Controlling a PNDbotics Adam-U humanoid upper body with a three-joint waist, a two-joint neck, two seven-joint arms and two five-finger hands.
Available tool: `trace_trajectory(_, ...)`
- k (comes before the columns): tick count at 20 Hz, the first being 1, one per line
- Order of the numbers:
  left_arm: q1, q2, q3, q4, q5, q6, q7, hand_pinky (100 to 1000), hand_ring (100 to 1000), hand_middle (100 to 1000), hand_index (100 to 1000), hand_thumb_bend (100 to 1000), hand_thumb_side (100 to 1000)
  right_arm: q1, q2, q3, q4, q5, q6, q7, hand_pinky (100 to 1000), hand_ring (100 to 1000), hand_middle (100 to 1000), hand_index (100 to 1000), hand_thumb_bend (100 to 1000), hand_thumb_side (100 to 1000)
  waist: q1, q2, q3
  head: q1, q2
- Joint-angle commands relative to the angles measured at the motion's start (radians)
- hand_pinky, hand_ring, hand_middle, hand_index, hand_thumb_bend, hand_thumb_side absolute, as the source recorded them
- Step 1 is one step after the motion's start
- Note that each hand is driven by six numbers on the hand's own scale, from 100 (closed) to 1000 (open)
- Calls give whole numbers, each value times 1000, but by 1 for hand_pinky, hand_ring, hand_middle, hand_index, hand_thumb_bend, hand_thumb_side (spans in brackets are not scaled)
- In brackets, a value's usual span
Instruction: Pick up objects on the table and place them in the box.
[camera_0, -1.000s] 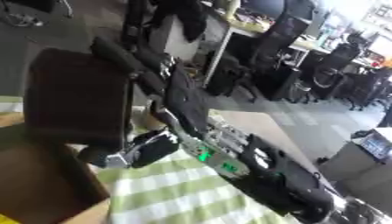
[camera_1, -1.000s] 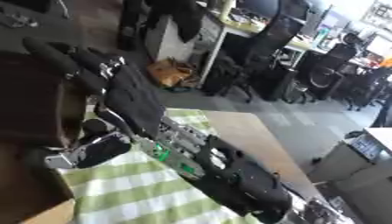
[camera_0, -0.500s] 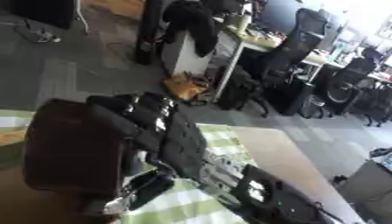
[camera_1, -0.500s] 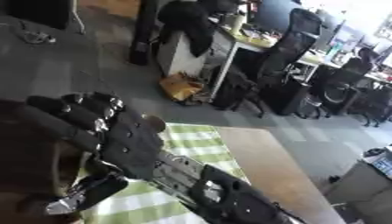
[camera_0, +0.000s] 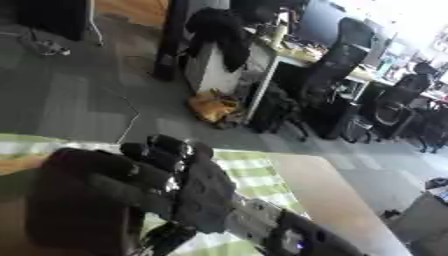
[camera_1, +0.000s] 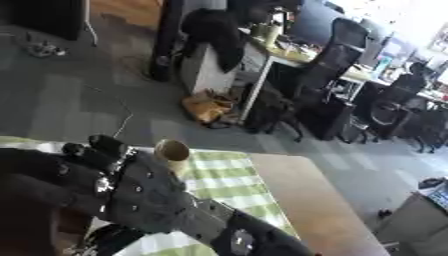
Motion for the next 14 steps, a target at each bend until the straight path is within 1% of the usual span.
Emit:
trace_trajectory(1, -14, 2, 2, -13, 5, 2, 1, 904, 1000, 870, 813, 216, 1000, 7, -46, -26, -15, 76, 16, -7, 367, 531, 581, 579, 100, 881, 12, -17, 1, -8, -22)
trace_trajectory(5, -12, 13, 0, -13, 12, 8, -2, 903, 1000, 871, 814, 213, 1000, 28, -44, -30, -15, 137, 47, -7, 376, 541, 597, 583, 100, 886, 13, -9, 1, -16, -36)
trace_trajectory(9, -9, 24, 8, -13, 15, 12, 3, 902, 1000, 871, 813, 210, 1000, 41, -42, -34, -15, 162, 68, -7, 388, 552, 605, 586, 100, 894, 13, -5, 6, -13, -63)
trace_trajectory(10, -7, 26, 10, -13, 15, 12, 5, 901, 1000, 871, 814, 210, 1000, 44, -41, -36, -15, 163, 73, -7, 522, 650, 641, 600, 100, 927, 13, -4, 6, -10, -73)
trace_trajectory(11, -6, 27, 10, -13, 16, 13, 6, 901, 1000, 871, 814, 210, 1000, 47, -39, -41, -15, 161, 81, -7, 522, 650, 641, 600, 100, 927, 13, -4, 6, -7, -83)
trace_trajectory(12, -5, 29, 11, -13, 15, 12, 7, 901, 1000, 872, 814, 211, 1000, 55, -39, -46, -15, 164, 89, -7, 1000, 948, 970, 866, 100, 1000, 12, -3, 5, -2, -90)
trace_trajectory(13, -4, 31, 13, -13, 15, 11, 9, 901, 1000, 872, 814, 211, 1000, 69, -39, -54, -15, 174, 100, -7, 1000, 948, 970, 866, 100, 1000, 11, -2, 3, 2, -95)
trace_trajectory(14, -3, 32, 14, -13, 15, 10, 11, 902, 1000, 873, 814, 213, 1000, 81, -36, -60, -15, 184, 115, -7, 1000, 1000, 1000, 1000, 302, 1000, 10, -2, 2, 3, -97)
